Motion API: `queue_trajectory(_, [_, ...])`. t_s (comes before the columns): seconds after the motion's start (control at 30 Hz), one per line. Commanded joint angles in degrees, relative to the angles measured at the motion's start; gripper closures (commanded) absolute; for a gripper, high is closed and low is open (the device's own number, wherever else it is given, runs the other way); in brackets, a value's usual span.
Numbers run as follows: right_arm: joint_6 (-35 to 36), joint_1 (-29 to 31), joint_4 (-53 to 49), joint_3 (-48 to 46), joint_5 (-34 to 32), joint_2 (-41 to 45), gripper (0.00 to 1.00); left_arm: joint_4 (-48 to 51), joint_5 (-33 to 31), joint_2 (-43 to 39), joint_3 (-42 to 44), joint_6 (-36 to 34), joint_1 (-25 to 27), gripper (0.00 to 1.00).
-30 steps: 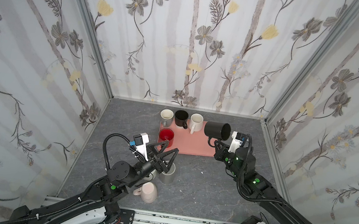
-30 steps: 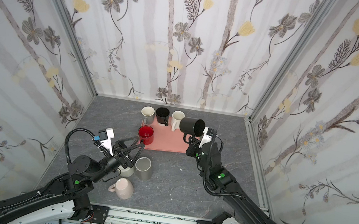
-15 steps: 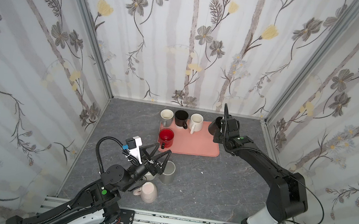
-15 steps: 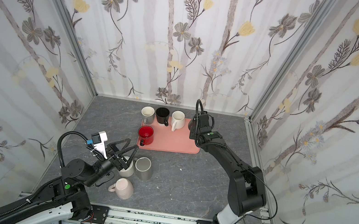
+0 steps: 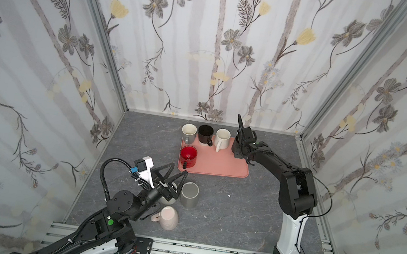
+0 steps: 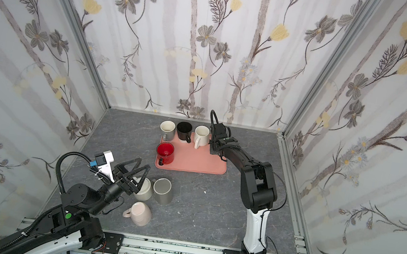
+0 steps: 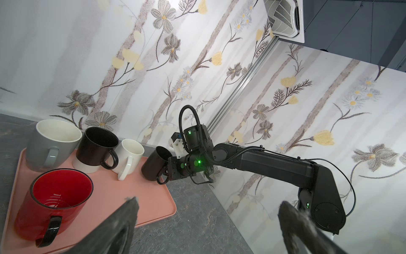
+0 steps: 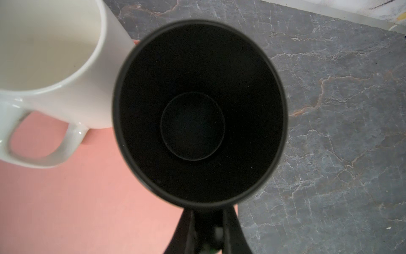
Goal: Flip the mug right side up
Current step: 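Lower the black mug onto the tray's far corner and open the right gripper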
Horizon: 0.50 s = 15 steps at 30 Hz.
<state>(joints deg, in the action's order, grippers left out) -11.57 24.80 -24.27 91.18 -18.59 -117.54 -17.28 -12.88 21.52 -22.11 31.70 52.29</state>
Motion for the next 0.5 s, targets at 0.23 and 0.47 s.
queue_trajectory(0.23, [1.8, 0.0, 0.9, 7.5, -4.3, -6.3, 1.00, 0.5, -0.8, -0.4, -0.3, -0.3, 0.1, 0.00])
queue_trajectory(0.47, [1.8, 0.0, 0.7, 9.8, -5.3, -8.3, 0.91, 0.8, -0.8, -0.3, -0.2, 0.1, 0.0, 0.00])
